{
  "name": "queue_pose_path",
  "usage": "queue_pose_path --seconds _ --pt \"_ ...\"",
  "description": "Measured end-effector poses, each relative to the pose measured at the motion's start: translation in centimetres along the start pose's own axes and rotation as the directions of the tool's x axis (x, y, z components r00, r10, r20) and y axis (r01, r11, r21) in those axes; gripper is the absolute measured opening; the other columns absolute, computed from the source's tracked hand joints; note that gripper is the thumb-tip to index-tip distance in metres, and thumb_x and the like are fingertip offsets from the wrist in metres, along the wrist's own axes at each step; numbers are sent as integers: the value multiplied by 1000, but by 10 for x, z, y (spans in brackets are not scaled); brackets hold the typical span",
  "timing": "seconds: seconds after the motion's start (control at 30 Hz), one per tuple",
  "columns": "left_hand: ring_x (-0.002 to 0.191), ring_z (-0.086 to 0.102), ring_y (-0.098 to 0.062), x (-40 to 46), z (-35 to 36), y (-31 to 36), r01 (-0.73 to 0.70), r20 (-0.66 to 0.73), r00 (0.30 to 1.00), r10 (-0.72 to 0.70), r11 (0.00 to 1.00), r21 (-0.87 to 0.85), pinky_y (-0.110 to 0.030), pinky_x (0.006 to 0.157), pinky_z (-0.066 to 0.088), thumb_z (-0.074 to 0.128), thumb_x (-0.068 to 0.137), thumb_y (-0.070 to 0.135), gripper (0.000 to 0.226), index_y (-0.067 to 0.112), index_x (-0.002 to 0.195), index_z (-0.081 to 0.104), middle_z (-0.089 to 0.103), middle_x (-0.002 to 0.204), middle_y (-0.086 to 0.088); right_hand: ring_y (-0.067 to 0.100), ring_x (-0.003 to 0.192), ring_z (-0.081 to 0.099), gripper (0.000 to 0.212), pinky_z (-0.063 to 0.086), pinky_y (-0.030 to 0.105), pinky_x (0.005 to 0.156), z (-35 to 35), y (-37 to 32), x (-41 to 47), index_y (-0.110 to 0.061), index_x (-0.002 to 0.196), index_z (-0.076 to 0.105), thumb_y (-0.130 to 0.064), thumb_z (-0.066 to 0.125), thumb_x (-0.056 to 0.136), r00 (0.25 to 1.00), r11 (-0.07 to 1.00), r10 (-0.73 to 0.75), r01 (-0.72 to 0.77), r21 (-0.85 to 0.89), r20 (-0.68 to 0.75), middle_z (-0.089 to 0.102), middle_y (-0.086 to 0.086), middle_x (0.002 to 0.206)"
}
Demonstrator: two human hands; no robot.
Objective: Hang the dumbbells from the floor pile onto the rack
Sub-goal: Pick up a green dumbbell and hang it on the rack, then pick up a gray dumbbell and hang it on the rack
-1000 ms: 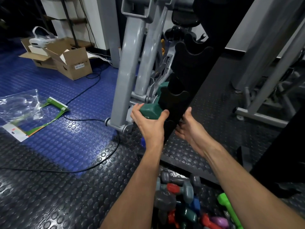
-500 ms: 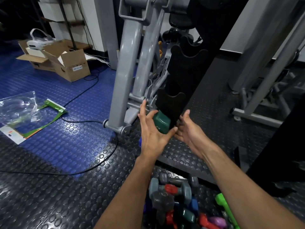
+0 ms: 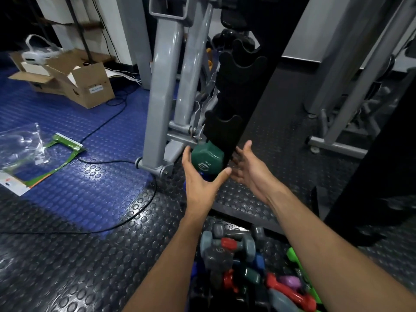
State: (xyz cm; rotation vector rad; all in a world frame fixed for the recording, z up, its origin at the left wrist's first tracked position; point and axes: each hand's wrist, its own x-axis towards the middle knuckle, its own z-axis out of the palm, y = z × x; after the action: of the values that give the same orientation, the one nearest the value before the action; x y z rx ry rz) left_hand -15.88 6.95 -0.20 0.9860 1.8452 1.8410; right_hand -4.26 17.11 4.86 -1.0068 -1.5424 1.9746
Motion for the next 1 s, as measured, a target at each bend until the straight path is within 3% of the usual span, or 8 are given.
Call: queue_pose_path --seconds 0.13,0.27,0.4,0.57,0.67,0.73,0.8,1.0 --pt "155 26 -7 -23 -2 -14 118 29 993 -117 993 -17 -38 128 25 92 67 55 134 32 165 4 21 171 6 32 143 48 83 36 54 120 -9 8 -6 -25 162 30 -76 25 97 998 998 41 -43 -44 -40 42 13 161" --pt "159 15 -16 -42 3 -27 159 -80 985 -152 982 97 -42 128 19 86 72 62 128 28 166 7 14 173 3 24 123 64 80 45 52 113 -26 26 -14 -23 157 41 -75 28 98 986 985 106 -121 -120 -130 61 7 143" --pt "155 24 -19 -69 5 -53 209 -187 965 -184 970 125 -43 128 23 86 76 57 118 16 163 18 21 168 -2 21 118 65 74 49 45 108 -50 54 -22 -19 150 49 -71 30 100 976 942 168 -201 -267 -140 62 5 140" --pt "111 55 -19 -97 15 -81 388 -345 884 -315 907 166 -29 97 47 84 80 51 70 12 128 50 52 124 -2 22 118 64 59 48 44 109 -88 97 -26 -16 146 53 -56 48 104 941 869 264 -327 -372 -210 65 6 137" --pt "93 62 -15 -94 26 -96 480 -169 877 -450 843 242 -20 74 41 79 88 36 38 13 112 62 65 106 -3 19 105 65 50 52 39 95 -108 125 -26 -15 139 59 -49 54 103 907 823 310 -405 -397 -284 67 3 120" --pt "97 64 -18 -80 35 -107 485 -2 852 -524 787 382 -26 78 43 76 89 32 33 12 114 66 68 110 -4 18 98 64 44 52 37 86 -119 144 -24 -17 128 64 -50 60 99 872 786 342 -469 -402 -349 67 2 114" --pt "104 64 -23 -62 45 -117 437 116 803 -585 709 554 -29 85 47 72 91 35 38 10 120 67 68 118 -8 23 103 65 44 54 42 92 -129 165 -18 -15 122 65 -51 63 96 840 756 350 -515 -404 -415 67 8 119" --pt "109 65 -31 -30 57 -142 244 186 688 -702 465 851 -37 92 52 61 94 43 32 12 99 62 69 120 -11 25 88 60 37 44 28 76 -137 214 -9 -9 96 64 -46 61 100 815 652 395 -574 -496 -424 65 12 99"
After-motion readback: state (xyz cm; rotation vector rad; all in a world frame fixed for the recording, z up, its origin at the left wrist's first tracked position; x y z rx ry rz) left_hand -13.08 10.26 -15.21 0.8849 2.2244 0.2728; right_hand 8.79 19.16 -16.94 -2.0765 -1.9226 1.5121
